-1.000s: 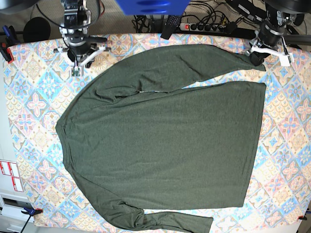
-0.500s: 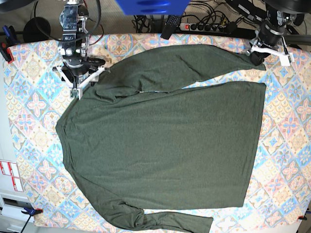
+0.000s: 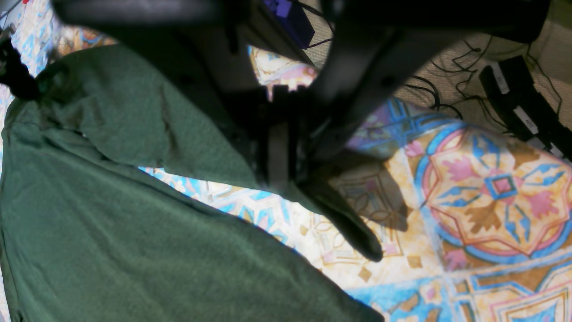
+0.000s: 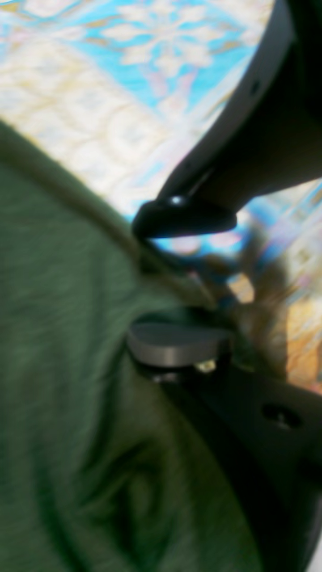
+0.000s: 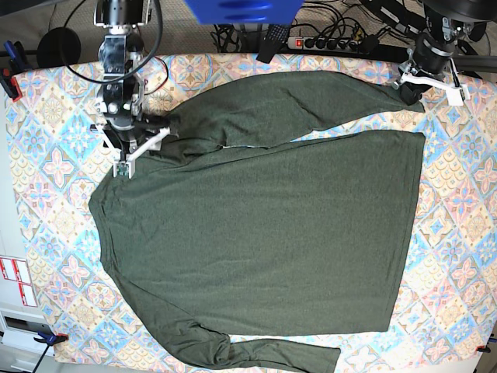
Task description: Fold the T-shirt properly
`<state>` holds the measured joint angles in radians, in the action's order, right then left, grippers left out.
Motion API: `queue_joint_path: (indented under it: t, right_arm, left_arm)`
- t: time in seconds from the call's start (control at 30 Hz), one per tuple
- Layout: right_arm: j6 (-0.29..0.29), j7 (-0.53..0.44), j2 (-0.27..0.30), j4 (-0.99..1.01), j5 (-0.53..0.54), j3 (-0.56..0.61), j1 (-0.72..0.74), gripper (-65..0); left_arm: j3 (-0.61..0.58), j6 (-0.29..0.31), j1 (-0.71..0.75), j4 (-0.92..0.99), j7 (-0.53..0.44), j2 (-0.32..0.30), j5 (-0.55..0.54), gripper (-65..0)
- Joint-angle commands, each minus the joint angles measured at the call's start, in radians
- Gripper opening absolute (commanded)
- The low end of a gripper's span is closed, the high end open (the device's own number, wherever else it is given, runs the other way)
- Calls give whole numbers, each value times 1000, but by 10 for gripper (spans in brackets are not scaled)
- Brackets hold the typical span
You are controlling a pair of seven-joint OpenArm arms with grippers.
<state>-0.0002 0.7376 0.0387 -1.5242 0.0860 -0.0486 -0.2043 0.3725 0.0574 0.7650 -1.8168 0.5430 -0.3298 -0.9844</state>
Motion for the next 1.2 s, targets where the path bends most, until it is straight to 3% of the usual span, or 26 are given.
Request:
queue_joint_path:
  t: [0.0,0.23,0.33,0.5,0.67,0.83,1.0,1.17]
  right_arm:
    - [-2,-14,7,4,31,-27,15,-347]
    - [-2,-14,10,136,304,-113,45,-347]
    - [-2,-14,11,169,370,-135,45,-347]
    - [-2,-11,11,190,377,-176,45,-354]
    - [-2,-6,11,207,377,-216,39,-461]
    - [-2,-6,13,201,377,-225,36,-476]
    - [-2,-5,13,146,377,-225,12,-464]
    - [-2,12,16,47,375,-233,-33,-344]
  left_arm:
    - [6,9,9,-11,-11,-9,-3,-650]
    - [4,9,9,-5,-11,-9,-3,-650]
    - [4,9,6,21,-11,-9,-3,-650]
    - [3,9,6,41,-11,-5,-3,-650]
    - [7,9,6,42,-11,-5,-3,-650]
    - [4,9,6,41,-11,-5,-3,-650]
    - [4,9,6,41,-11,-5,-3,-650]
    - [4,9,6,42,-11,-7,-3,-650]
